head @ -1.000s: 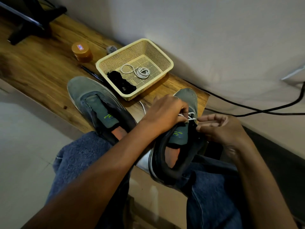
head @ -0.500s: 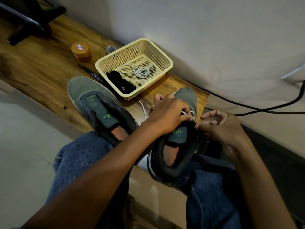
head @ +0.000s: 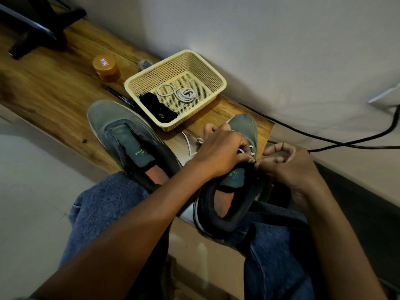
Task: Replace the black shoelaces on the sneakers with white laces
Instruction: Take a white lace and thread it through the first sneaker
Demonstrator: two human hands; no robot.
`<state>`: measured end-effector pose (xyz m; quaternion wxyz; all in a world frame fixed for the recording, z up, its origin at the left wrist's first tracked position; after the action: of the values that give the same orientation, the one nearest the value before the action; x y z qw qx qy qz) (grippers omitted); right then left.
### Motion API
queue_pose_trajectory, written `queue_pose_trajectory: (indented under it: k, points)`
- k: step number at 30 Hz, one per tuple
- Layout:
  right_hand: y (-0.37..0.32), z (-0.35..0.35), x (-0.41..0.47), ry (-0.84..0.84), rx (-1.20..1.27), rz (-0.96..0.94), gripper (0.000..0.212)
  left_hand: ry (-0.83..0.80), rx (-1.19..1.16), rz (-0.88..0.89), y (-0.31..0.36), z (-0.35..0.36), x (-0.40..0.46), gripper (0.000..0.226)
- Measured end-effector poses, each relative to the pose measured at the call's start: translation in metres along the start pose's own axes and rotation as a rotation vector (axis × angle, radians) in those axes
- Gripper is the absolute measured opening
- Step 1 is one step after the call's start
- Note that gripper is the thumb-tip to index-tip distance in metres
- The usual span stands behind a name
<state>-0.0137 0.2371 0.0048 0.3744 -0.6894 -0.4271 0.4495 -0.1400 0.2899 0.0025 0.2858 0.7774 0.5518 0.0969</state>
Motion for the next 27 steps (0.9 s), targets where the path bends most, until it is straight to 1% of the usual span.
queue_pose_trajectory:
  k: [4,10,14,21,27]
  points:
    - [-0.001,0.0,0.0,0.008,-0.017,-0.007,0.026,0.001,-0.005,0.009,0.002,-0.001,0.0,0.016]
    - [-0.004,0.001,0.001,0.013,-0.075,-0.024,0.024,-0.074,0.022,0.031,-0.003,-0.001,0.0,0.013]
    - [-0.003,0.002,0.002,0.002,-0.087,-0.032,0.025,-0.023,0.051,0.028,-0.002,-0.006,-0.001,0.013]
    - [-0.004,0.002,0.004,-0.019,-0.136,-0.099,0.029,0.015,0.083,0.047,0.005,-0.005,-0.005,0.02]
    - [-0.013,0.007,0.004,-0.073,-0.26,-0.208,0.027,0.031,0.11,0.045,0.005,-0.004,-0.005,0.023]
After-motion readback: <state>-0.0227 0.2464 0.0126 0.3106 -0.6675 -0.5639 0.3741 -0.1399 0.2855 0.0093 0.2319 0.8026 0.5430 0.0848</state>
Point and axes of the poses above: each hand's wrist, its own x-axis towards the middle knuckle, its own z-axis out of the palm, y = z × x, the point moved 8 cm from there along x, towards the middle knuckle, and after that the axes turned 10 degrees about -z, right-handed, at the moved point
